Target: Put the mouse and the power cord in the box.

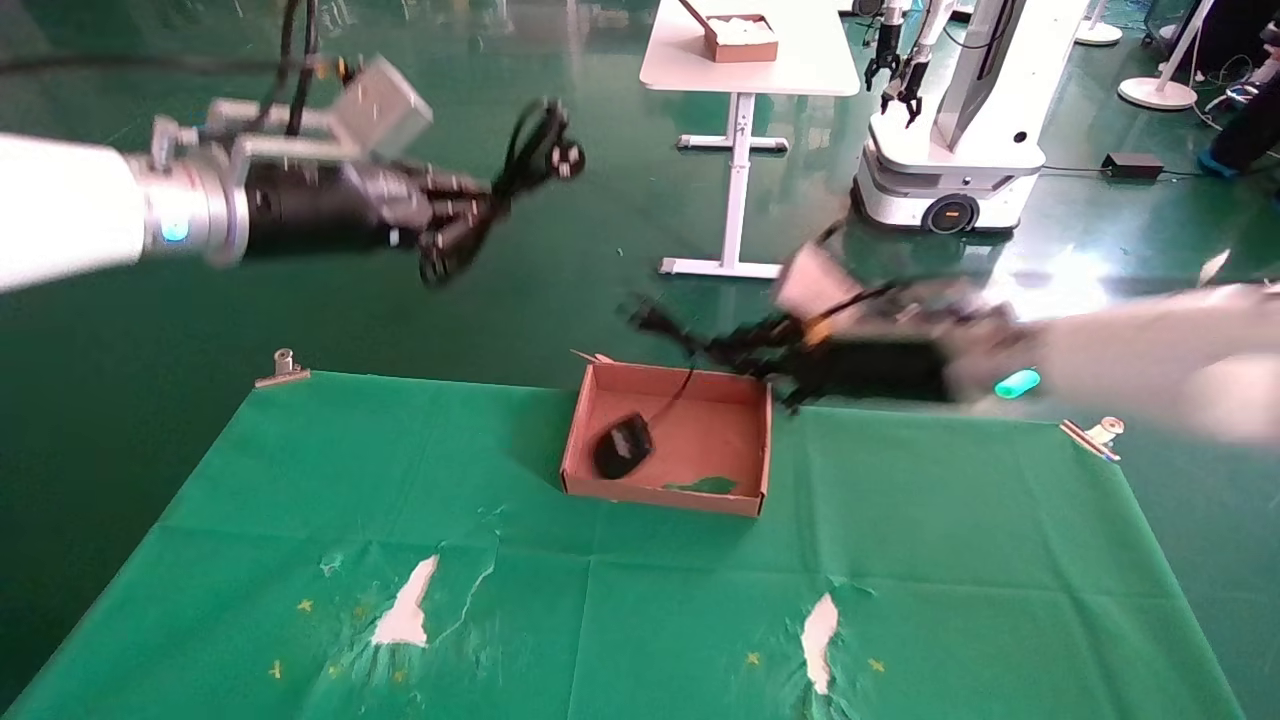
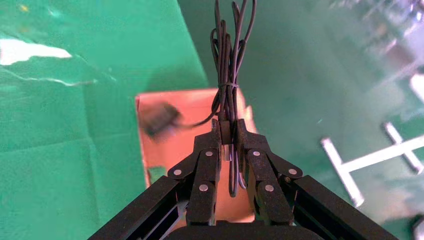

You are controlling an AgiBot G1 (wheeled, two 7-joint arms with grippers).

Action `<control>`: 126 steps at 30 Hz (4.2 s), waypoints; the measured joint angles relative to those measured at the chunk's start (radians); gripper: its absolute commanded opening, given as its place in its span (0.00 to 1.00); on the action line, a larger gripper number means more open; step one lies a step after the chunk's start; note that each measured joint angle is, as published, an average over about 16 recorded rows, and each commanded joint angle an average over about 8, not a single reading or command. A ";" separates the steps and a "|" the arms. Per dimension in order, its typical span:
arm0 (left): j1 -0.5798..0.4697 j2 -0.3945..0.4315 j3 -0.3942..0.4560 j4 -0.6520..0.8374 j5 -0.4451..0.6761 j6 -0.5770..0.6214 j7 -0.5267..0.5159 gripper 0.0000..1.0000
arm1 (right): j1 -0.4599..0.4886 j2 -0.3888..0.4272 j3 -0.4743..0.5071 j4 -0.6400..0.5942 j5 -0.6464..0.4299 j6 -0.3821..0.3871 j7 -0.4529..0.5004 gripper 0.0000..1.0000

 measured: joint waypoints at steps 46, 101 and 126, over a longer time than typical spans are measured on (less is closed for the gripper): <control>0.309 0.162 0.248 -0.479 0.112 -0.203 0.131 0.00 | 0.111 0.151 -0.004 0.016 0.106 0.023 -0.163 1.00; 0.508 -0.117 0.270 -0.980 -0.166 -0.132 -0.254 1.00 | -0.071 0.452 0.058 0.425 0.278 -0.355 0.134 1.00; 0.811 -0.436 -0.125 -1.248 -0.532 0.219 -0.401 1.00 | -0.469 0.556 0.180 0.915 0.553 -0.406 0.427 1.00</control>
